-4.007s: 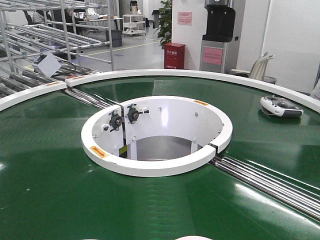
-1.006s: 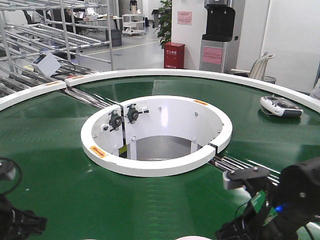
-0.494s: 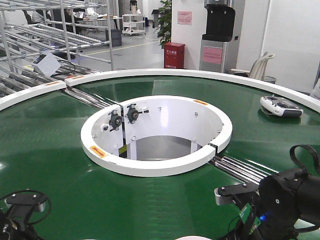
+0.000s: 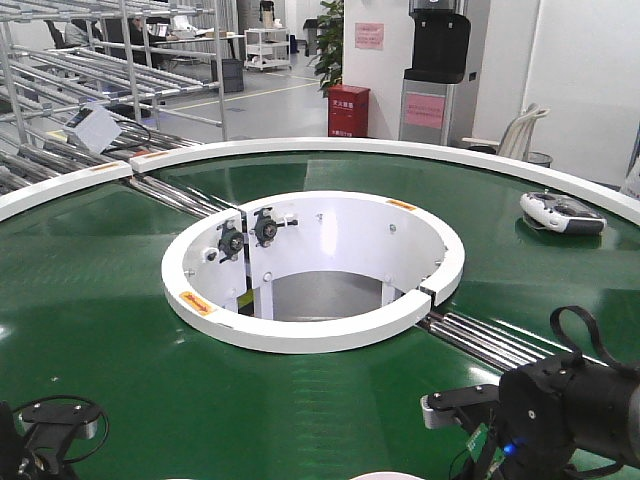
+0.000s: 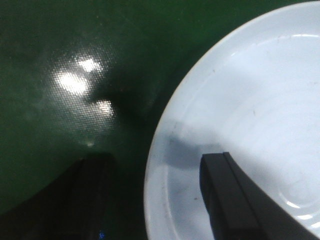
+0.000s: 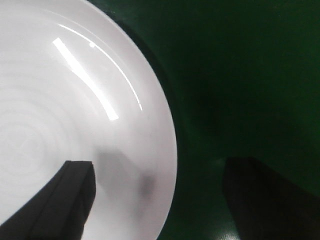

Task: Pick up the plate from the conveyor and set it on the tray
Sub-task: 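Lower both grippers to the rims of the blue and pink plates, then grip the blue plate rim with left gripper, pink plate with right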

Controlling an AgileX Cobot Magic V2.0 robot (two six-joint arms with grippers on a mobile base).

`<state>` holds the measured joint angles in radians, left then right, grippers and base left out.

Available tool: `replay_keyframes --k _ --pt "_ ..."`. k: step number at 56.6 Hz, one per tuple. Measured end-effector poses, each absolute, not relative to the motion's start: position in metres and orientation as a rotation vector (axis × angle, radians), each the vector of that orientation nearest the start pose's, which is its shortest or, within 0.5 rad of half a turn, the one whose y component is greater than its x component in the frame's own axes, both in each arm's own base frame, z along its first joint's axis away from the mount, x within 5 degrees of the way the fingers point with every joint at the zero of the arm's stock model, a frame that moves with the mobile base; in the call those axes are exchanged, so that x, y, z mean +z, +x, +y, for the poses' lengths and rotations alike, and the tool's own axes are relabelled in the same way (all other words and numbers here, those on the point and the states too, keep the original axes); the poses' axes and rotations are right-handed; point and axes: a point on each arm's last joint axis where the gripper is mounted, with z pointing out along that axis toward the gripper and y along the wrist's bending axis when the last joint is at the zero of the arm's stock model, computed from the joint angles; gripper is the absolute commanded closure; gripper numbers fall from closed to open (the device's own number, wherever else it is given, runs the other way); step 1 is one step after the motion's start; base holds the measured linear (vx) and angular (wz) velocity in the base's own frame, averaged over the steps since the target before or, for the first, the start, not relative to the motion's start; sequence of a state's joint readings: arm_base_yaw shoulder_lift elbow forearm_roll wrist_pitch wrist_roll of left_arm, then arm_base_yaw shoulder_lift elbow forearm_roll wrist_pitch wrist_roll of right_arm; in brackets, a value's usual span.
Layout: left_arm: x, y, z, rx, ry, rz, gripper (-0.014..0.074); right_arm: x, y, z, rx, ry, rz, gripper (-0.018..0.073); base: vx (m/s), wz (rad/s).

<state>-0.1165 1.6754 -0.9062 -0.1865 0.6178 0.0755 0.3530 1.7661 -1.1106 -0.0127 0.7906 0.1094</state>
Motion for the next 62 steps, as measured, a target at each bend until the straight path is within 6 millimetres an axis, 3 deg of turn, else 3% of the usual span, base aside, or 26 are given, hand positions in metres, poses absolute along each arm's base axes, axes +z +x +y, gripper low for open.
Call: replay_keyframes --k 7,15,21,26,28,39,45,53,62 --pt "0.169 0.299 -0.045 -0.191 0.077 2.872 0.0104 0.178 0.317 0.116 0.053 -0.37 2.924 0.0067 0.0 0.0" --pt "0.168 0.3 -0.045 -0.19 0.076 2.871 0.02 0.165 0.319 0.118 0.056 -0.359 2.961 0.0247 0.0 0.0" --pt "0.168 0.301 -0.045 -0.189 0.075 2.862 0.0362 0.165 0.321 0.12 0.078 -0.339 2.963 0.0432 0.0 0.0" --pt "0.168 0.301 -0.045 -0.188 0.074 2.858 0.0549 0.165 0.322 0.118 0.069 -0.336 2.963 0.0575 0.0 0.0" --pt "0.168 0.301 -0.045 -0.188 0.075 2.858 0.0608 0.166 0.322 0.117 0.068 -0.327 2.963 0.0575 0.0 0.0" --pt "0.175 0.299 -0.045 -0.196 0.075 2.841 0.0603 0.171 0.322 0.118 0.082 -0.315 2.943 0.0573 0.0 0.0" --pt "0.19 0.296 -0.045 -0.206 0.072 2.793 0.0603 0.181 0.319 0.117 0.089 -0.315 2.921 0.0571 0.0 0.0" --pt "0.224 0.287 -0.044 -0.213 0.075 2.669 0.0603 0.215 0.31 0.114 0.101 -0.331 2.83 0.0571 0.0 0.0" --pt "0.271 0.267 -0.041 -0.223 0.082 2.502 0.0603 0.275 0.288 0.103 0.099 -0.337 2.643 0.0571 0.0 0.0"
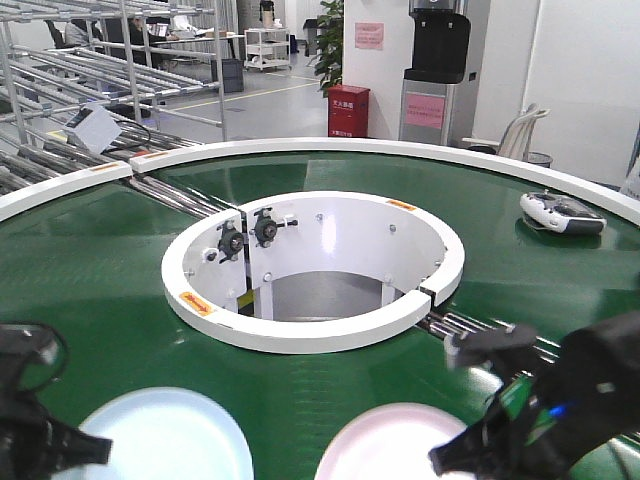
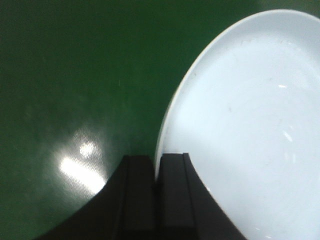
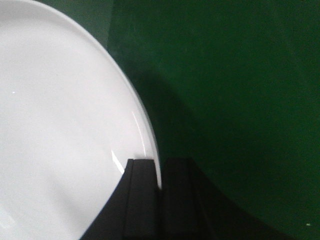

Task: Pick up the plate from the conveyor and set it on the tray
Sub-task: 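Grip the blue plate rim with left gripper, pink plate with right, then hold both plates up while the base drives to the steel table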

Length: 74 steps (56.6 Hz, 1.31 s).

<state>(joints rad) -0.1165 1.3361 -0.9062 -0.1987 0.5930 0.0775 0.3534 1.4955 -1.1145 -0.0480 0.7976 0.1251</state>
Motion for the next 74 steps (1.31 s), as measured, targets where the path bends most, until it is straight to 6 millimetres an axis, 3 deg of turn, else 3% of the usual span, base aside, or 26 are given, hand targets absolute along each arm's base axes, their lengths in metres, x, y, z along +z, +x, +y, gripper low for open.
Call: replay_keyframes --k 13,24,36,74 --pt "0.337 0.217 -0.036 -0.235 0.097 2.241 0.0603 0.362 0.228 0.079 0.149 -0.279 2.347 0.057 0.0 0.0" --pt "0.367 0.18 -0.032 -0.244 0.104 2.104 0.0603 0.392 0.189 0.064 0.168 -0.26 2.248 0.0568 0.0 0.0" --pt "0.376 0.167 -0.03 -0.247 0.105 2.055 0.0603 0.398 0.181 0.061 0.174 -0.255 2.225 0.0568 0.0 0.0" --pt "0.376 0.167 -0.03 -0.249 0.103 2.053 0.0602 0.398 0.181 0.061 0.174 -0.255 2.225 0.0568 0.0 0.0"
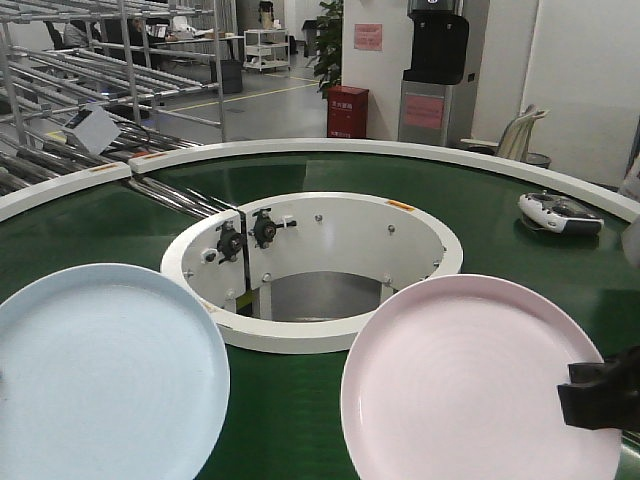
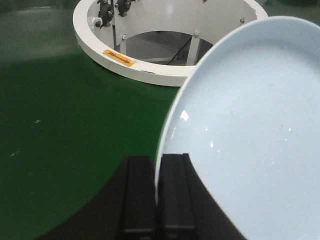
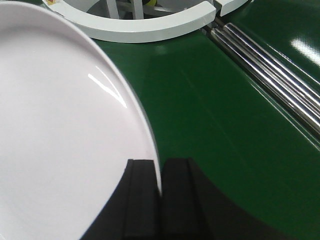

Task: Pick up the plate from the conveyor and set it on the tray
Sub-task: 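Hold both plates up while the base drives to the steel table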

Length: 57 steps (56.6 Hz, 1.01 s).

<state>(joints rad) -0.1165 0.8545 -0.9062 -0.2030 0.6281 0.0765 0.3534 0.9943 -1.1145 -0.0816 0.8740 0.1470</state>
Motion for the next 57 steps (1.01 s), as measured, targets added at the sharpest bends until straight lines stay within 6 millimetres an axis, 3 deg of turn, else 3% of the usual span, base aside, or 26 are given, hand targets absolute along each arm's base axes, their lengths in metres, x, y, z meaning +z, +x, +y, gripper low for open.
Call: replay_keyframes --k 18,57 --pt "0.3761 0.1667 -0.0304 -0.249 0.103 2.053 0.0602 0.3979 0.1809 0.0608 0.175 -0.255 2.225 0.0568 -0.06 -0.22" --pt "0.3761 0.1667 -0.0304 -0.249 0.103 2.053 0.0602 0.3978 0.1809 0.0607 0.174 -0.255 2.225 0.0568 -0.15 -0.57"
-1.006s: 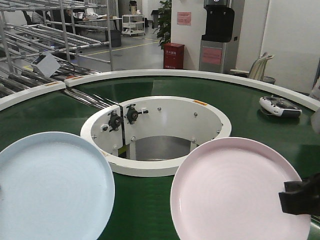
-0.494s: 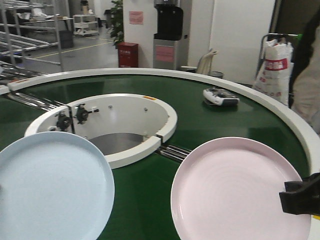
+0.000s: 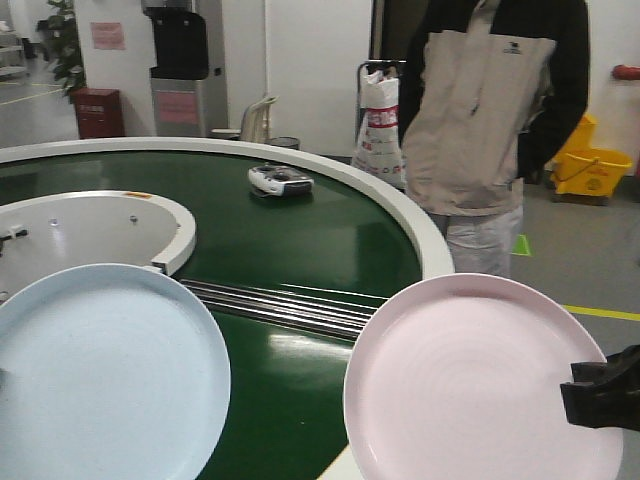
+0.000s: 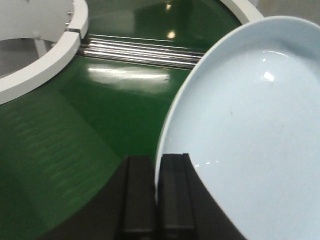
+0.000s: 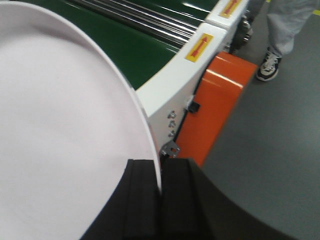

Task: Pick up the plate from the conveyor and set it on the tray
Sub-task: 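Hold both plates up while the base drives to the steel table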

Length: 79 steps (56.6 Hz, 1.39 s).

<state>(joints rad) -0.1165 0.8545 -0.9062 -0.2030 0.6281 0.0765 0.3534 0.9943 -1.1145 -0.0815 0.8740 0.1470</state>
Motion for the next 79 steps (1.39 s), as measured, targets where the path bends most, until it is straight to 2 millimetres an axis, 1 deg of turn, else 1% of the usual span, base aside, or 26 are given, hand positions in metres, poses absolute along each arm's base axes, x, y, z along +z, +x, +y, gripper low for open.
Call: replay_keyframes --k 37,58,79 --pt "0.3762 0.1664 -0.0304 -0.249 0.103 2.053 0.0602 0.3978 0.1809 0.0607 0.174 -0.255 2.225 0.0568 -0.09 -0.49" --pt "0.3762 0.1664 -0.0304 -0.249 0.103 2.053 0.0602 0.3978 0.1809 0.0607 0.174 -0.255 2.225 0.0568 0.04 -0.75" --pt "0.3762 0.1664 -0.0304 -0.249 0.103 2.053 0.0602 0.3976 0.1808 0.0605 0.172 -0.256 2.228 0.0568 0.19 -0.75"
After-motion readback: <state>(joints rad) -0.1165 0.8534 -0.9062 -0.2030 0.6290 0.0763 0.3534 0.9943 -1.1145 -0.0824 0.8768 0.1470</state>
